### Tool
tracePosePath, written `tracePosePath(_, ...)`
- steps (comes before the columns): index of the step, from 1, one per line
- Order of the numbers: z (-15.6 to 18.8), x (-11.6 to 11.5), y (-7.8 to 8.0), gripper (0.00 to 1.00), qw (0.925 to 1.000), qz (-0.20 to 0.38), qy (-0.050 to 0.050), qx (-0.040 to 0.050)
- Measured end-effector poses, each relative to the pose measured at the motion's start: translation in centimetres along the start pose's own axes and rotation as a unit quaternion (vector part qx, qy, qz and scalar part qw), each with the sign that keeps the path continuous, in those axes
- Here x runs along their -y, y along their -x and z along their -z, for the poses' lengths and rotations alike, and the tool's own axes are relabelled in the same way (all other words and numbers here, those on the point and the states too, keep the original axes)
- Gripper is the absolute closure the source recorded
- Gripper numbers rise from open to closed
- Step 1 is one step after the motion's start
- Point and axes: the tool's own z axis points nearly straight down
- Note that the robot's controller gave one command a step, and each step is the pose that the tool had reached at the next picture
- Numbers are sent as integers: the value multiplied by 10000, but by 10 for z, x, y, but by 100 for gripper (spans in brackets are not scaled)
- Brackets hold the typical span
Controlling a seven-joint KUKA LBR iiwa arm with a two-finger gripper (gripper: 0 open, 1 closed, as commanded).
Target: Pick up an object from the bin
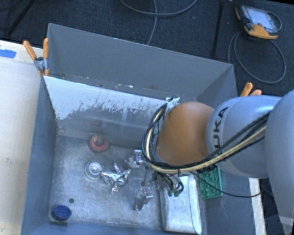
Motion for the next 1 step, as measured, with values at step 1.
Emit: tracePosePath(1, 4, -32, 40, 0, 9945, 1045, 11, 2)
